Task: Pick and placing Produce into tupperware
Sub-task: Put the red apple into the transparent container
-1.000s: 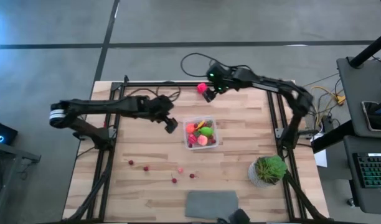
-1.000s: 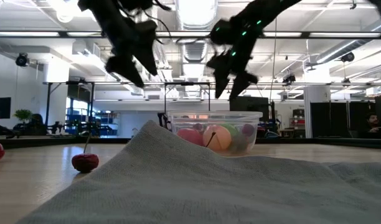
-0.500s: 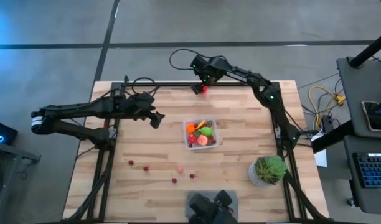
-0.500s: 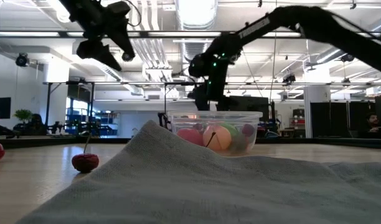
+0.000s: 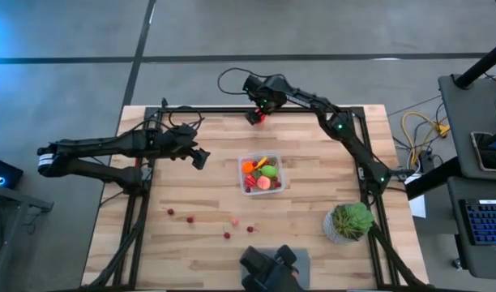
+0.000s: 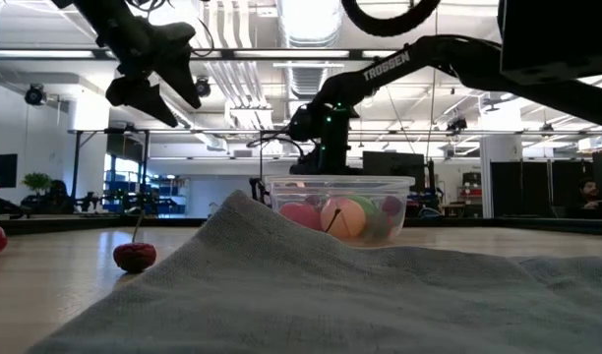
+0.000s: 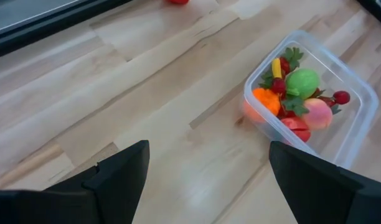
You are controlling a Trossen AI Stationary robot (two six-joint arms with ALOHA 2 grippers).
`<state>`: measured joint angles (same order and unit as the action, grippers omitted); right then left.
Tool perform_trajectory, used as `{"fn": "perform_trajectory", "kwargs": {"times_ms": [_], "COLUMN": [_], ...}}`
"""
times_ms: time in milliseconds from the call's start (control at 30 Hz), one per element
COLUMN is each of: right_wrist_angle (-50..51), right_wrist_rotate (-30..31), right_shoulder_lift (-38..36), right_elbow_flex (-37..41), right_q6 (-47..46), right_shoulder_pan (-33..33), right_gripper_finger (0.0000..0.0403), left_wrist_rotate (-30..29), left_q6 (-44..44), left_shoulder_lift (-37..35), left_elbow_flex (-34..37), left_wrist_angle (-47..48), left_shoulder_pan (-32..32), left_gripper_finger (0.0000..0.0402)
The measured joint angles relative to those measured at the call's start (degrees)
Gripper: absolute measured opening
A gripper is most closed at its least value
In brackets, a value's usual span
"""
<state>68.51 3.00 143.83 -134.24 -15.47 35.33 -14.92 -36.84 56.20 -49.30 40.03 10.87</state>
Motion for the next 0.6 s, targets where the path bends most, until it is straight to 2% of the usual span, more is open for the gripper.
{"fn": "perform_trajectory", "kwargs": {"times_ms": [600], "right_wrist_angle": [-4.2], "right_wrist_rotate": [0.0], "right_shoulder_lift": [2.0], "right_elbow_flex": [-0.1], "right_q6": [-0.5], "right_shoulder_pan": [-1.0], "right_gripper_finger": [0.0325], "left_wrist_rotate": [0.1], "left_q6": [-0.3], "left_shoulder_lift": [-0.1], "left_elbow_flex": [0.0], "left_wrist_angle": [-0.1], "left_shoulder_pan": [0.0], "left_gripper_finger": [0.0316]}}
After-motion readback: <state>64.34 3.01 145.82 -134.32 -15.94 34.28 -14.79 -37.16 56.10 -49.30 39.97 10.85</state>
